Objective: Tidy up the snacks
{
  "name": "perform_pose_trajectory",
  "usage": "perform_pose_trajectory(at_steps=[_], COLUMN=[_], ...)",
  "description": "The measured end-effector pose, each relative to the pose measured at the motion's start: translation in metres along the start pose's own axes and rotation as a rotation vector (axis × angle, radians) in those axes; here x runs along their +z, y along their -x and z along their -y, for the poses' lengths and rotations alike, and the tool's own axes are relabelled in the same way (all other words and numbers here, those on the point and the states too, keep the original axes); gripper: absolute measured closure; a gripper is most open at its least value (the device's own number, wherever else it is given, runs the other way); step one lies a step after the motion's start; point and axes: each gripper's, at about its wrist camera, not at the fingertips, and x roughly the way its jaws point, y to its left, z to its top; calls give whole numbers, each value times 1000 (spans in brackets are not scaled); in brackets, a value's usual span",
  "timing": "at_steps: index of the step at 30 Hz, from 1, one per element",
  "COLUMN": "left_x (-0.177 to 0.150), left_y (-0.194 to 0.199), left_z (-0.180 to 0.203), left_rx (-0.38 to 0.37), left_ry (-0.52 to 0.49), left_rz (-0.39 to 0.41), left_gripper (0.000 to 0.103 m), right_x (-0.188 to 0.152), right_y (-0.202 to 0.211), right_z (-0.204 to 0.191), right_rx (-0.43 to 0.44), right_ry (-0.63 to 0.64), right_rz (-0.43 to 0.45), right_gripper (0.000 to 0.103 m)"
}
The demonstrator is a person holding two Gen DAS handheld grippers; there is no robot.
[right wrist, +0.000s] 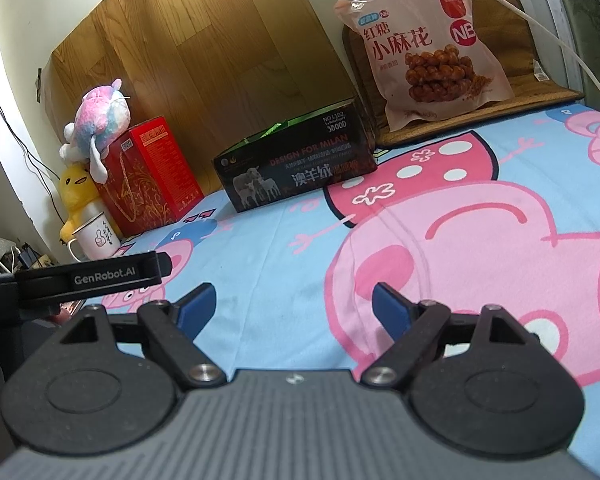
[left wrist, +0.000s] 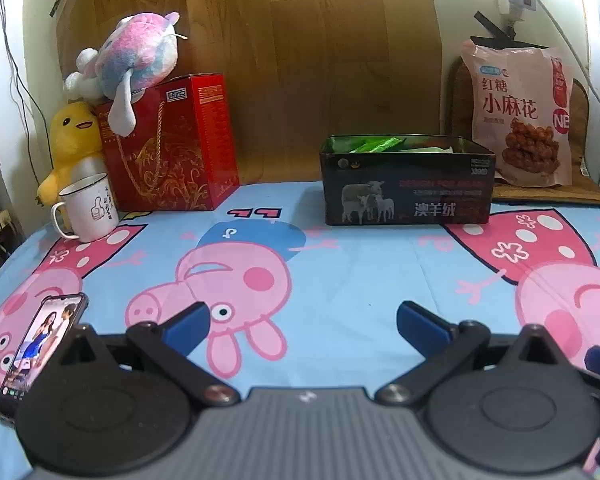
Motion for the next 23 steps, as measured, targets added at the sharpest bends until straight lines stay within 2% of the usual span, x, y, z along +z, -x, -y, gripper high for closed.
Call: perform_pose_trajectory(at_steps=[19,23], left_x=[0,0], left_y=[1,-1], left_z=[4,4], left_rx=[-62,-111], left_ry=[-11,-9], left_rz=[1,-13], left_gripper=[0,0], right_x=[0,0], right_y=[-1,-1], right_z=[1,1], right_rx=[-3,-2], right_ry=[1,3], right_rz=[0,-1], right_gripper=[16,16])
